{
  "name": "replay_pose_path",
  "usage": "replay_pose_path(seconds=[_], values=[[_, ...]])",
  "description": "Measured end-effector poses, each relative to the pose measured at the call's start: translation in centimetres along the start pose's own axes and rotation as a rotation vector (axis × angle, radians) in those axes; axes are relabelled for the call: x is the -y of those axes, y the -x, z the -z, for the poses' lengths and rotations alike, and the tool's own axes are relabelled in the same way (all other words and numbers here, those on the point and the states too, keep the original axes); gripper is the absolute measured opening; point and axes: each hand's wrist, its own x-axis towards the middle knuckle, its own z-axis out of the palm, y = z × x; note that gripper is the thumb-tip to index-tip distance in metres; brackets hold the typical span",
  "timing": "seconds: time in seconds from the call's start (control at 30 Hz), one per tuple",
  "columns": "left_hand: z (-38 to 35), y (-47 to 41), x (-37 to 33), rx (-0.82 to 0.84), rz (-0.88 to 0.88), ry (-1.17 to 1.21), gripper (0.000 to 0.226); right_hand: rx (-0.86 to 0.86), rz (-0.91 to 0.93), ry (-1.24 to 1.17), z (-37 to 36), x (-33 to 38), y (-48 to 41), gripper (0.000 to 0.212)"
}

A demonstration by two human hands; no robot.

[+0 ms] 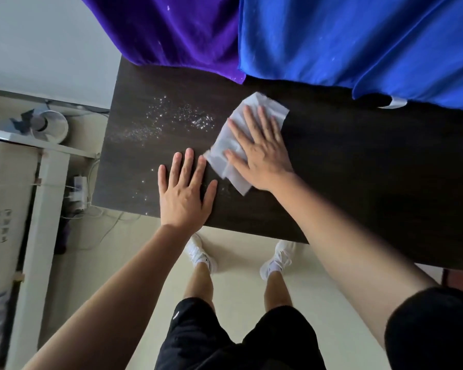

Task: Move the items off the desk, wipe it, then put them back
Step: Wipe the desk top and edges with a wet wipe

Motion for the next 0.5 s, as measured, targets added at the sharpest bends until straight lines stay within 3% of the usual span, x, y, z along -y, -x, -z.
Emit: replay_pose_path(seconds=[0.1,0.27,0.4,0.5], values=[[-0.2,0.1,0.2,-0.007,-0.009,-0.005,0.061,0.001,-0.012,0.041,-0.5,-4.8,5.4,0.072],[-0.4,0.2,0.5,0.004,-0.014,-0.020,0.064,0.030,-0.294,-0.008,1.1,-11.0,5.8,0.077],[-0.5,0.2,0.6,-0.009,-0.026,-0.013,0.063,-0.046,-0.471,-0.047,1.6,-7.3,-0.2,0.076],[-0.4,0.2,0.6,-0.007,-0.030,-0.002,0.062,-0.087,-0.305,-0.043,0.8,-1.5,-2.0,0.075]])
